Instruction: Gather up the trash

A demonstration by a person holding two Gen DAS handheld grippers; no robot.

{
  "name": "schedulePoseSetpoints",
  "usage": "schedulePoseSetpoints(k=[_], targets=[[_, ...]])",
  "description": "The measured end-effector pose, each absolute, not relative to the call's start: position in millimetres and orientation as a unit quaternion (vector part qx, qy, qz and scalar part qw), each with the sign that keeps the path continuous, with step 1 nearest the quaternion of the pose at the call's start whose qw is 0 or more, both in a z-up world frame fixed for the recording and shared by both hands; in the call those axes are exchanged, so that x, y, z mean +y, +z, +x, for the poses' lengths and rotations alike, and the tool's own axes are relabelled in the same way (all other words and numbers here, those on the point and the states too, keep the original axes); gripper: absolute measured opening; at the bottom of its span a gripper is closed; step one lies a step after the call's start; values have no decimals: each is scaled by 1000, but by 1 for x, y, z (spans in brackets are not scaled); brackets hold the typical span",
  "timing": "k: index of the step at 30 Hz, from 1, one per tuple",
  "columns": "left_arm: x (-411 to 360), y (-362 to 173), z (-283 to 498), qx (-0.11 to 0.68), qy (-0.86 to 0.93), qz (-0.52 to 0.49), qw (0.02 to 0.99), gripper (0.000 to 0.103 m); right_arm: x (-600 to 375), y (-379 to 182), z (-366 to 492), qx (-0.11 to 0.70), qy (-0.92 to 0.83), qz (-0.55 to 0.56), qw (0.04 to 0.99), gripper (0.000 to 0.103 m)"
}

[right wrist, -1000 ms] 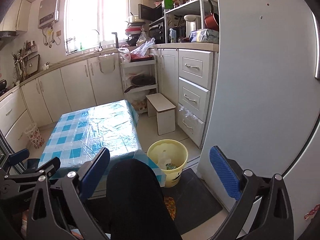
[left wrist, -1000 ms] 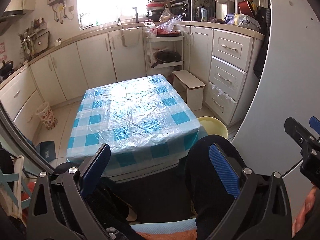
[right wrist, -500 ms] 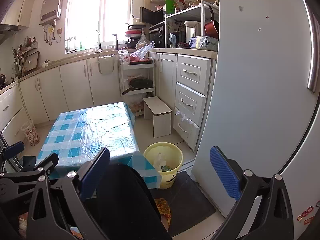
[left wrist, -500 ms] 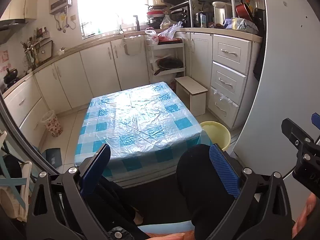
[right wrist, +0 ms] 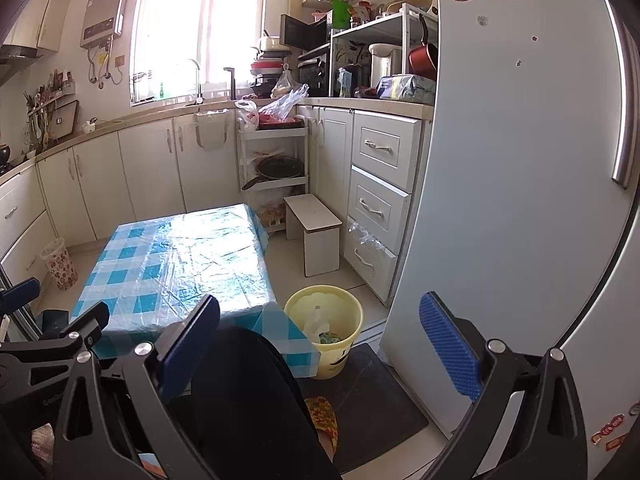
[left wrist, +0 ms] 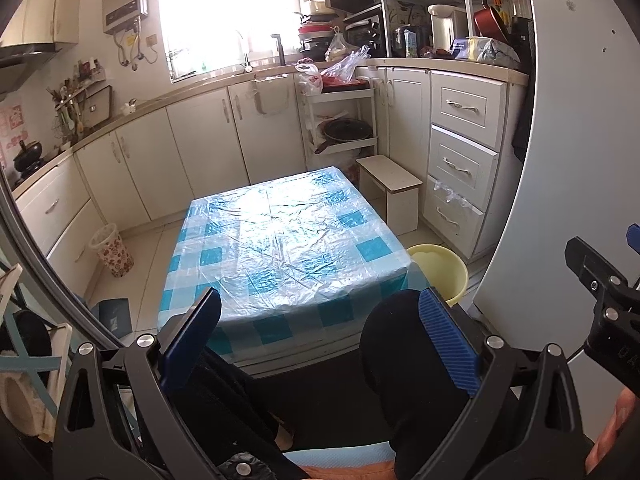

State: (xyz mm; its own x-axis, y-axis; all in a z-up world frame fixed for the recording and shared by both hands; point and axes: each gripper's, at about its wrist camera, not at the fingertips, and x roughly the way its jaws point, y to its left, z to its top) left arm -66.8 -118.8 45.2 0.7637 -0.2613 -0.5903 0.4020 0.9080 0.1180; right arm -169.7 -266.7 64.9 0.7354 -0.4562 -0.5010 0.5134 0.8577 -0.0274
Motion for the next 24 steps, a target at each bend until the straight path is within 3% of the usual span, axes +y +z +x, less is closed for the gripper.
schedulePoseSetpoints(k=[24], targets=[[-115,43,-65,305,-173,108,930,95,-266,61,-170,264,-262,46,927,96]])
